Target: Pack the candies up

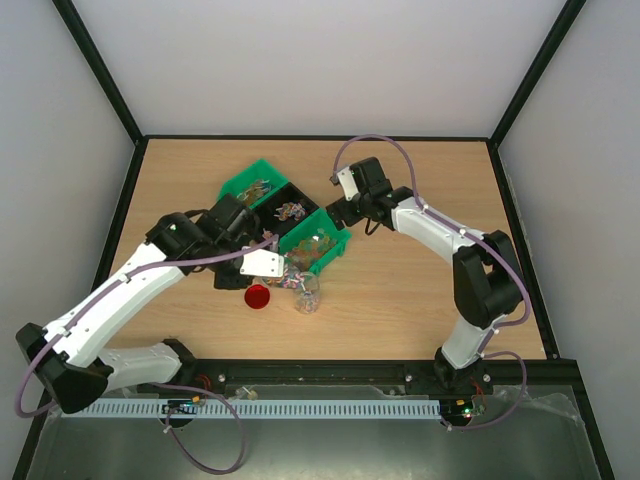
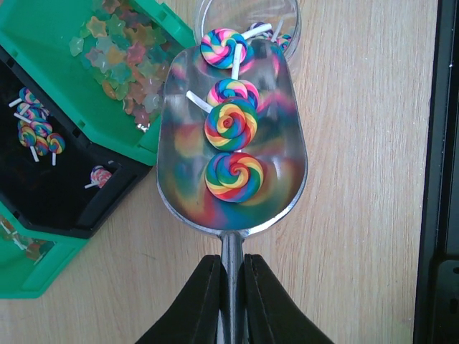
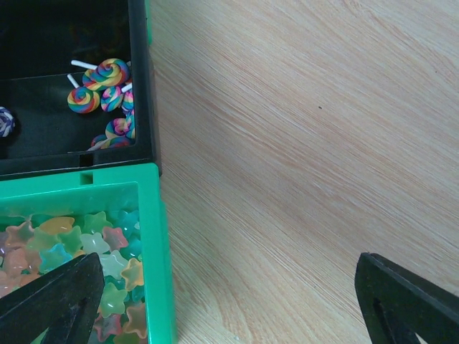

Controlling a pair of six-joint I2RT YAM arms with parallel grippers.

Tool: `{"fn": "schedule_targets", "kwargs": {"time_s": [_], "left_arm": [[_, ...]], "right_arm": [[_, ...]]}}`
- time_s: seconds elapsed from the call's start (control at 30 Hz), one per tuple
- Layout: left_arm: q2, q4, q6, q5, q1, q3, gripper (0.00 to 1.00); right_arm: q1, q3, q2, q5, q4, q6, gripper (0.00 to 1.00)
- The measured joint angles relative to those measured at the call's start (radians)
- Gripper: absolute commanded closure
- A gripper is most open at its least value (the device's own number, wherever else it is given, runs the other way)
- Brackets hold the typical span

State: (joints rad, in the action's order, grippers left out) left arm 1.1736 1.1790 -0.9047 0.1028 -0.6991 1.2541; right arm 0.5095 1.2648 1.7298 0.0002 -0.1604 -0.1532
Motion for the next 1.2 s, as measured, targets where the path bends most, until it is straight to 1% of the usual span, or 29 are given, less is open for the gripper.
{"fn": "schedule_targets", "kwargs": {"time_s": [0.47,0.7,0.93,1.2], "left_arm": [[0.056,0.039,0.031,-0.094,-0.089,0.072,0.98],[0.068,0.064,0.035,-0.143,-0.128,0.080,0.98],[0.071,0.073,0.037,-0.166,-0.134,0.116,0.98],[0.045,0.072,0.037,-0.164,-0.120,0.116,0.98]], "right_arm": [[-0.005,0.000,-0.015,-0.008,-0.003,0.000,0.03],[-0.005,0.000,-0.016,-0.011,-0.003,-0.001,0.03],[-0.006,0.000,-0.018,-0.016,-0.003,-0.002,0.04],[-0.006,0.000,-0.018,-0.021,-0.003,-0.005,0.10]]}}
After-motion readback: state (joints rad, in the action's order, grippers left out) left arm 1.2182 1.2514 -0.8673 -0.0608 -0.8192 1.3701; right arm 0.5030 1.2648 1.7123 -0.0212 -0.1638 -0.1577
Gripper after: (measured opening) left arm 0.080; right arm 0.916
